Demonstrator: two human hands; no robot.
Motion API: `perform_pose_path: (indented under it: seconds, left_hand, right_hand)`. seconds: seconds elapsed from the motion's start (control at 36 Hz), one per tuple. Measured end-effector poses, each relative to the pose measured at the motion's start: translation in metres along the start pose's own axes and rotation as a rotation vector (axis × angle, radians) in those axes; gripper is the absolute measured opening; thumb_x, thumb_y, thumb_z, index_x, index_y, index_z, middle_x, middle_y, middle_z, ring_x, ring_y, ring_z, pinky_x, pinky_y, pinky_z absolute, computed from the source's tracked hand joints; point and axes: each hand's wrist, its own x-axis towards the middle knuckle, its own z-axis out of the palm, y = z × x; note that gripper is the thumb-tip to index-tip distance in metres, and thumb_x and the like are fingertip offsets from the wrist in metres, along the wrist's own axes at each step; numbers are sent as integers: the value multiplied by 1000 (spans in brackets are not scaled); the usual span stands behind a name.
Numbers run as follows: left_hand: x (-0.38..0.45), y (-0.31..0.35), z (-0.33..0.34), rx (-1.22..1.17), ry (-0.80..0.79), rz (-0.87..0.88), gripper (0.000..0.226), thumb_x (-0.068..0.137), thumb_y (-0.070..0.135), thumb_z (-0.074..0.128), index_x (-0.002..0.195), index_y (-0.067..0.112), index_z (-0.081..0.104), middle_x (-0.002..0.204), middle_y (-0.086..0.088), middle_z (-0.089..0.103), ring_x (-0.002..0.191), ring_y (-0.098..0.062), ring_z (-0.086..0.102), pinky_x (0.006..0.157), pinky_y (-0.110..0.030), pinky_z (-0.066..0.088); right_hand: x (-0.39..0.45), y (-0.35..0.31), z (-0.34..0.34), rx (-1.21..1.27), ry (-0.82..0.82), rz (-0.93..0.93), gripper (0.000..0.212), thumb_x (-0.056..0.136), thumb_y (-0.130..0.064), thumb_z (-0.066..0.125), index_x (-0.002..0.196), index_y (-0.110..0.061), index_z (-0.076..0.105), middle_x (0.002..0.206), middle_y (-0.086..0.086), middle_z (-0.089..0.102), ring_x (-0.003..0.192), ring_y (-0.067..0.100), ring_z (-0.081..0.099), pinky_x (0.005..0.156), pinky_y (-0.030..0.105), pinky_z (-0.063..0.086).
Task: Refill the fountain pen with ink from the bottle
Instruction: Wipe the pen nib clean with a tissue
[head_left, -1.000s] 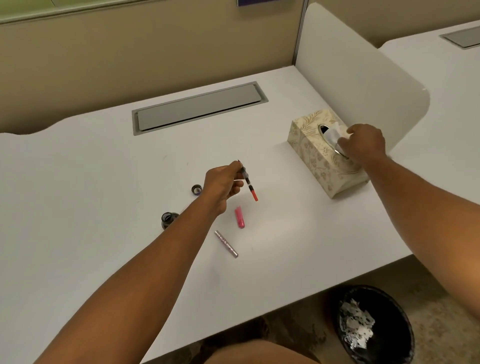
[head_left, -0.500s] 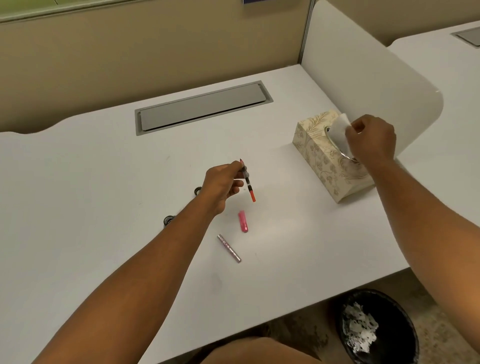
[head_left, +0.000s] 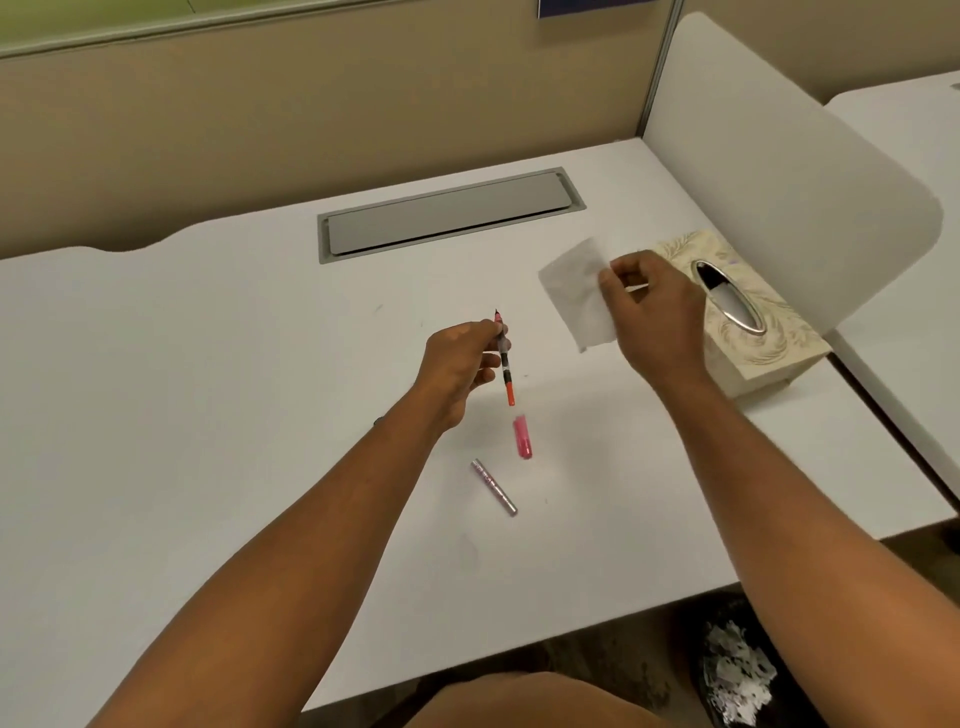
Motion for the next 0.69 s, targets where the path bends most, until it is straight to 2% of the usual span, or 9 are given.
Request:
perform_pose_path:
  seconds: [0.08,0.19,0.25,0.33,0.42,0.5,0.56,0.61,0.69]
  left_hand:
    - [-6,1,-9,-4,10,39,14,96,22,60,95,13,71,79,1,68,69,-14,59,62,-24,49]
    - [-17,1,-24,42,8,84,14,100,31,56,98,19,63,87,-1,71,68,-18,65,59,-26,51]
    - [-23,0,-33,98,13,98,16,102,35,52,102,21,59,92,-5,75,69,-18,69,57,-25,50]
    - [-31,-1,-43,160,12,119,15,103,36,50,103,23,57,89,-4,76,68,-17,70,57,-25,48]
    - [-34,-3,-52,193,28,124,14,102,32,52,104,20,59,85,-3,74,67,-17,66,59,-27,47]
    - [-38,-7,-62,213,6,119,16,99,25,59,111,16,63,90,-5,73,74,-18,65,63,-28,48]
    - [-41,-10,-69,226,-7,121,21,97,22,63,115,12,64,95,-9,74,75,-16,66,64,-27,49]
    - [-44,-13,-76,232,-9,132,20,95,19,65,114,10,67,100,-11,76,74,-14,68,64,-26,50]
    - [-47,-16,-85,228,-1,150,12,94,18,68,104,13,72,101,-10,76,75,-11,68,65,-24,52]
  right_hand:
    - [-18,-12,18,40,-60,19,17,93,-32,62,97,-17,69,87,-10,68,73,8,63,70,33,54]
    - [-34,-26,36,69,-92,14,18,95,-31,62,99,-16,68,89,-8,69,74,9,64,71,34,56]
    - [-40,-32,43,66,-108,7,18,96,-32,61,101,-16,68,90,-10,67,73,6,62,71,30,55]
    - [-48,-40,52,57,-131,3,19,97,-32,59,103,-16,67,92,-9,66,75,6,61,70,25,53]
    - [-53,-47,60,72,-144,2,18,97,-32,59,102,-16,67,93,-9,67,72,1,59,68,21,51]
    - [-59,-54,66,88,-166,0,18,97,-32,60,102,-16,67,96,-7,69,71,-7,59,64,11,46]
    - [-64,-58,70,121,-173,9,17,96,-31,61,100,-16,67,95,-7,70,71,-11,60,66,16,52]
    - [-68,-60,75,164,-188,36,14,95,-31,62,98,-19,67,91,-9,69,74,-8,62,71,32,60]
    - [-74,-61,81,219,-229,82,9,93,-32,63,91,-23,66,85,-17,67,79,4,67,74,43,60]
